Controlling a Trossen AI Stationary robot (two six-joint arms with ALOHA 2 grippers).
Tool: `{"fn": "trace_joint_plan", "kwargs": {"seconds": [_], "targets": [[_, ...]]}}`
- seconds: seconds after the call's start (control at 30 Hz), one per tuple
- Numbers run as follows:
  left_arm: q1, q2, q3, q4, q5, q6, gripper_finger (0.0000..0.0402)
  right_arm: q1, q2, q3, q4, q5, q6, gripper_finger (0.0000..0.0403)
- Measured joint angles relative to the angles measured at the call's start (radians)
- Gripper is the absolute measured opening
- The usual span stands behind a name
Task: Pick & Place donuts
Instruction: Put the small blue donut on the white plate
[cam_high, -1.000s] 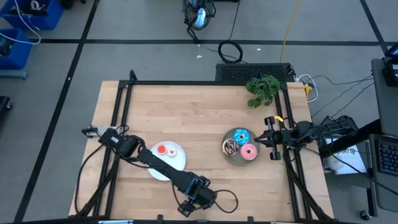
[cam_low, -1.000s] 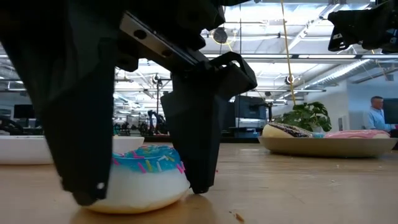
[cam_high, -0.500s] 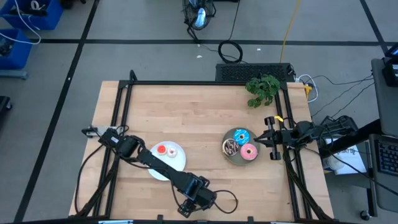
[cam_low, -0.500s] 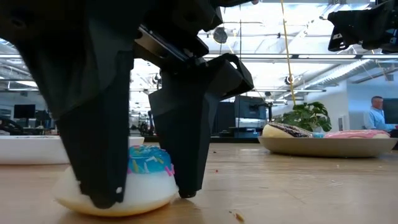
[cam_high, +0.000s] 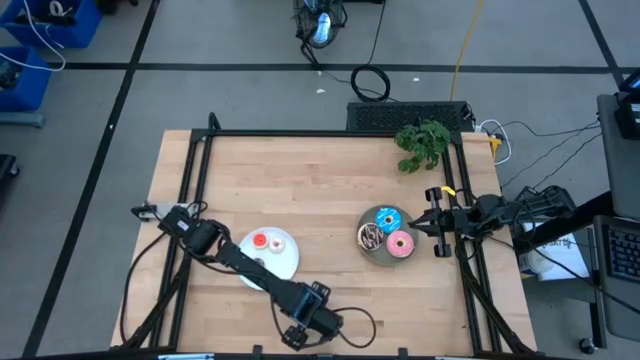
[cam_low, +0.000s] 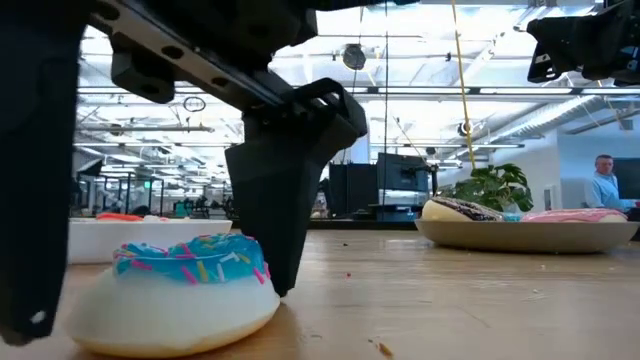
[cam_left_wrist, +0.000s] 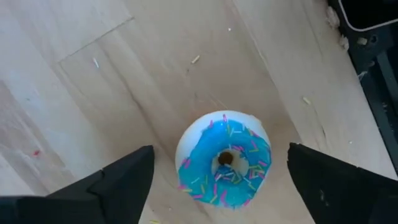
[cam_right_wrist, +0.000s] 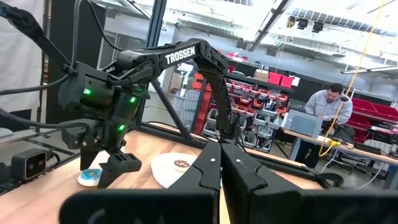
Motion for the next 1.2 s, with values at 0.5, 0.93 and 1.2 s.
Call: {"fn": "trace_joint_plan", "kwargs": {"seconds": [0.5,0.93,1.2], "targets": [[0.004,0.000,0.000,0.009,0.001,0.016,0.0253,0.000,0.000,0.000,0.000,0.001,0.000,0.0000],[0.014,-0.059,-0.002,-0.026,0.001,-0.045,0.0182,0.000,0.000,0.000,0.000,0.001,0.000,0.0000],[0.019,-0.218,-0.001,-0.220,-0.118,-0.099,0.0182,0.000,0.000,0.000,0.000,0.001,0.001,0.0000]]}}
